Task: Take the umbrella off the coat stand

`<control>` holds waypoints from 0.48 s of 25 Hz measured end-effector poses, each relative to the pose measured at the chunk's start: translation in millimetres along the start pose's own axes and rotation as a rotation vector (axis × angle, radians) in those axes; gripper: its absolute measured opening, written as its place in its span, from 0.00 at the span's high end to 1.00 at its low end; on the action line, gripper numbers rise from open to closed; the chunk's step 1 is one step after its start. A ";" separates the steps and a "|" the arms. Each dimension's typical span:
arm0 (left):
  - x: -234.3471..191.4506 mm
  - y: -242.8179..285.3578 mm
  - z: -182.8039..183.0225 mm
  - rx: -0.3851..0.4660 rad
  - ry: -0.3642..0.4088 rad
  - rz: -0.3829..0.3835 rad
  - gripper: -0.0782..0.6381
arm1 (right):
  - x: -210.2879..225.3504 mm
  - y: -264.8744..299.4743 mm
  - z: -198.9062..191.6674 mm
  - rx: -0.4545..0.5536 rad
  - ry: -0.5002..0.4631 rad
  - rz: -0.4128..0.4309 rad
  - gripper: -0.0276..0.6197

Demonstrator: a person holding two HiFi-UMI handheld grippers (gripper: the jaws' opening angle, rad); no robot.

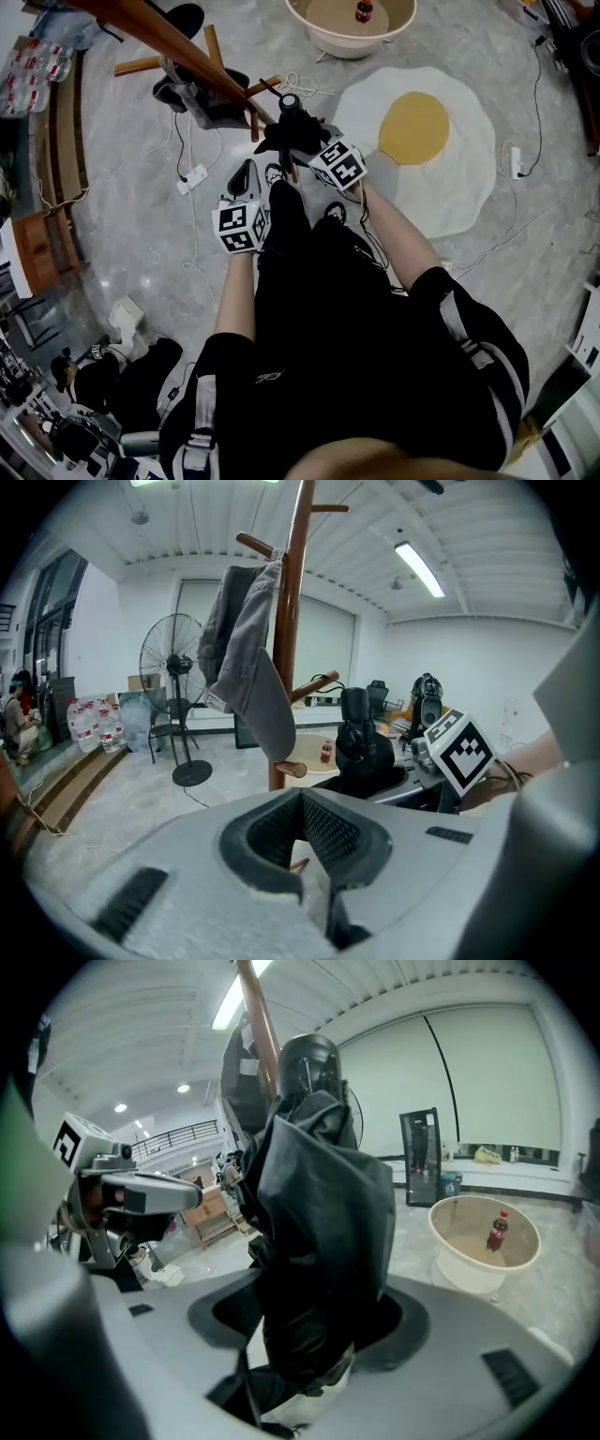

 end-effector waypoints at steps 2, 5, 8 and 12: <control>4.8 0.8 0.1 -0.001 0.003 -0.009 0.89 | 1.8 -6.2 -0.2 0.007 0.007 -0.010 0.55; 12.4 3.9 0.3 -0.006 0.012 -0.023 0.89 | 5.0 -14.5 0.1 0.018 0.011 -0.026 0.55; 18.9 8.9 1.4 -0.010 0.023 -0.039 0.89 | 9.6 -20.2 0.8 0.026 0.011 -0.039 0.55; 25.0 13.6 3.4 -0.012 0.036 -0.055 0.89 | 15.2 -27.0 0.9 0.036 0.022 -0.056 0.55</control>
Point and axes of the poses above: the fingertips, and each gripper's own axes: y forward along the fingers, x to its right, z out of its top, the point moved 1 cm from there along -y, backward along the fingers, and after that the axes turned 6 degrees about -y, right-handed, at the moved point
